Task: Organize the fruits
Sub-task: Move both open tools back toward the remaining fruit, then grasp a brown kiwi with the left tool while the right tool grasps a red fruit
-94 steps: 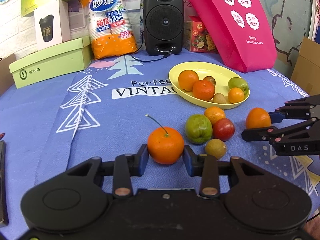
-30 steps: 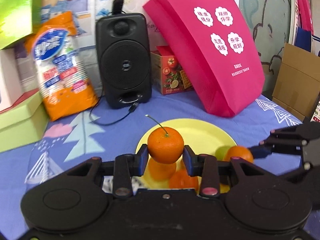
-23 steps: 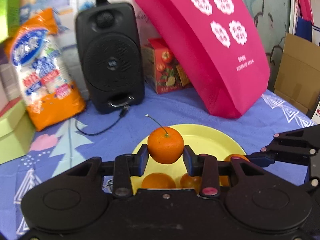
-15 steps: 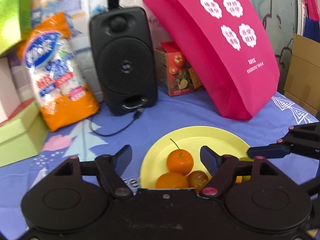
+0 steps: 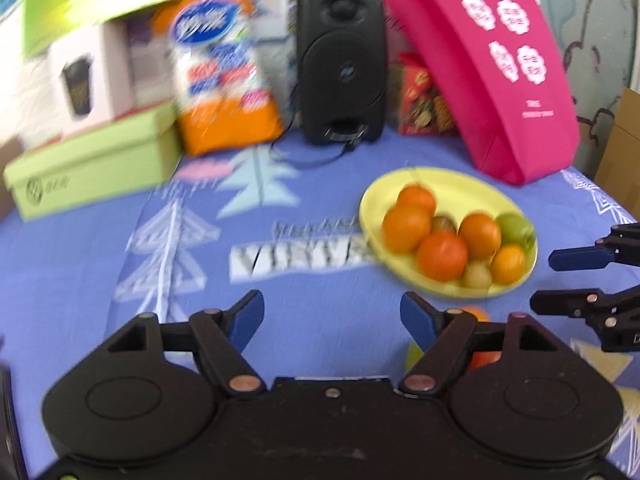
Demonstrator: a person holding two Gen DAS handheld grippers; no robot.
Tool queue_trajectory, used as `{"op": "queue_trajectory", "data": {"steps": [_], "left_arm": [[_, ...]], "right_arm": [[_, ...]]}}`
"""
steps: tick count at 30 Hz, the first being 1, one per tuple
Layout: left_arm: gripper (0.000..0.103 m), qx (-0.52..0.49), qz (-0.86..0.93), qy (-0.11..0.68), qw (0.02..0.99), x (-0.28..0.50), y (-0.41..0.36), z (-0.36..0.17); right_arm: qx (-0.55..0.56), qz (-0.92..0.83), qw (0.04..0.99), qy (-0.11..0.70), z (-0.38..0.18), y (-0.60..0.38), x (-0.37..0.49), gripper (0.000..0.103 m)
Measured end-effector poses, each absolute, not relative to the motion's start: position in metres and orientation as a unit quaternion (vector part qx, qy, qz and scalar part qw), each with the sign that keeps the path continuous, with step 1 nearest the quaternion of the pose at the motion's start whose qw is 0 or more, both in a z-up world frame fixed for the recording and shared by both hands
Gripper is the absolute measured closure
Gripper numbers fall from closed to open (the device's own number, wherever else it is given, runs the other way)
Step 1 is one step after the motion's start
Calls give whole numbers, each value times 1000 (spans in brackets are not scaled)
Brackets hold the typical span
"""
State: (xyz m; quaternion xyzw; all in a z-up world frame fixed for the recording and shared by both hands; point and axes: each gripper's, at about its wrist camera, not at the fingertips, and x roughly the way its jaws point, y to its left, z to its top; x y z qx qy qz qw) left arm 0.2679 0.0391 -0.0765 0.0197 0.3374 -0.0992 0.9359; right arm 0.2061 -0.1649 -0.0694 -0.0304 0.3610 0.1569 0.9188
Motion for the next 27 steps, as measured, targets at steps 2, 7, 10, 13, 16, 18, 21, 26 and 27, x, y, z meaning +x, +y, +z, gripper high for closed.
{"op": "queue_trajectory", "data": {"steps": [2, 7, 10, 13, 16, 18, 21, 26, 27], "left_arm": [[27, 8, -93, 345, 934, 255, 47, -83], [27, -1, -79, 361, 929, 233, 56, -98], [27, 1, -78, 368, 927, 224, 59, -105], [27, 21, -85, 362, 928, 217, 51, -109], [27, 33, -94, 359, 928, 216, 41, -110], [27, 39, -102, 358, 927, 216, 35, -109], [26, 50, -105, 358, 927, 213, 31, -110], [26, 56, -110, 358, 925, 197, 34, -109], [28, 60, -114, 357, 925, 191, 33, -109]], "right_arm": [[-31, 161, 916, 367, -73, -161, 201, 52], [-34, 173, 907, 382, -83, -149, 188, 52], [-36, 183, 901, 391, -88, -142, 182, 52], [-40, 189, 900, 392, -91, -135, 179, 47], [-47, 191, 900, 389, -93, -129, 178, 46], [-56, 190, 901, 386, -94, -126, 176, 46], [-59, 190, 901, 385, -94, -126, 175, 46], [-65, 194, 900, 385, -92, -125, 174, 46], [-67, 197, 899, 385, -92, -124, 174, 46]]}}
